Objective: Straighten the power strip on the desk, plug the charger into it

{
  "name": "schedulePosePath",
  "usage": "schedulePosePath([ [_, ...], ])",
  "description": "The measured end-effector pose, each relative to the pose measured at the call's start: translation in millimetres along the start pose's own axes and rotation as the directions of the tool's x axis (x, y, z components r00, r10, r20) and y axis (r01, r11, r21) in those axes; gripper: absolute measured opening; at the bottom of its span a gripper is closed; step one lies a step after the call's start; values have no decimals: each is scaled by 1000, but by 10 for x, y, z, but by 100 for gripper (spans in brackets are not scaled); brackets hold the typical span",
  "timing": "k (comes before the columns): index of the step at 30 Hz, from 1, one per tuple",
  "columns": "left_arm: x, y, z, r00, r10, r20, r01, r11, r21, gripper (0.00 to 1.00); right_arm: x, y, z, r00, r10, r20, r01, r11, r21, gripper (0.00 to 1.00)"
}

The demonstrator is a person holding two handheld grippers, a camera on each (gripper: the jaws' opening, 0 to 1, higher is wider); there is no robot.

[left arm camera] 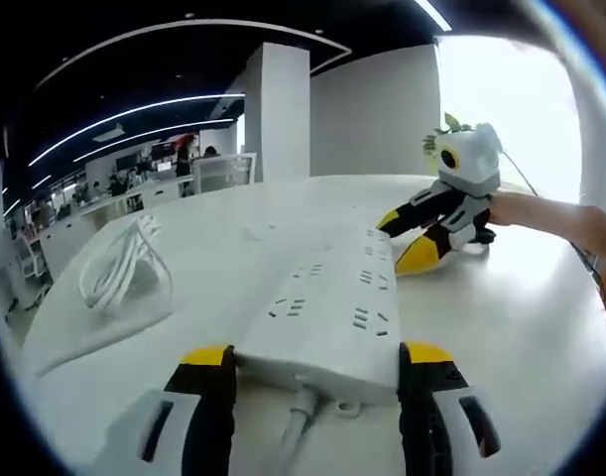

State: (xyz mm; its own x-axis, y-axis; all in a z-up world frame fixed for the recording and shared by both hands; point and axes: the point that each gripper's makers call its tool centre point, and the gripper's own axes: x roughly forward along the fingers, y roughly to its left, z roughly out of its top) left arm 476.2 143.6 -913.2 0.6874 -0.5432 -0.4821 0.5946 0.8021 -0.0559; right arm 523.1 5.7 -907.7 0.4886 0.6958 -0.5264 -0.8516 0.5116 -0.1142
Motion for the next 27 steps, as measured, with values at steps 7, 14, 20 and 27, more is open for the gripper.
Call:
schedulePosePath([
  [7,-9,-14,-7,1000,-27,-11,27,999,17,67,-38,4,-20,1000,-17,-14,18,1000,16,38],
  [14,-28,-23,-25,998,-52,-33,53,998,36,67,-89,53,-44,999,-43,-7,43,998,45,37],
  [20,-44,-41,-43,996,-82,-40,84,995,57,67,-158,90,-69,998,-66,2,65,994,83,35],
  [27,-54,-64,-54,992,-119,-45,123,989,80,67,-238,167,-105,996,-85,10,83,989,119,33],
])
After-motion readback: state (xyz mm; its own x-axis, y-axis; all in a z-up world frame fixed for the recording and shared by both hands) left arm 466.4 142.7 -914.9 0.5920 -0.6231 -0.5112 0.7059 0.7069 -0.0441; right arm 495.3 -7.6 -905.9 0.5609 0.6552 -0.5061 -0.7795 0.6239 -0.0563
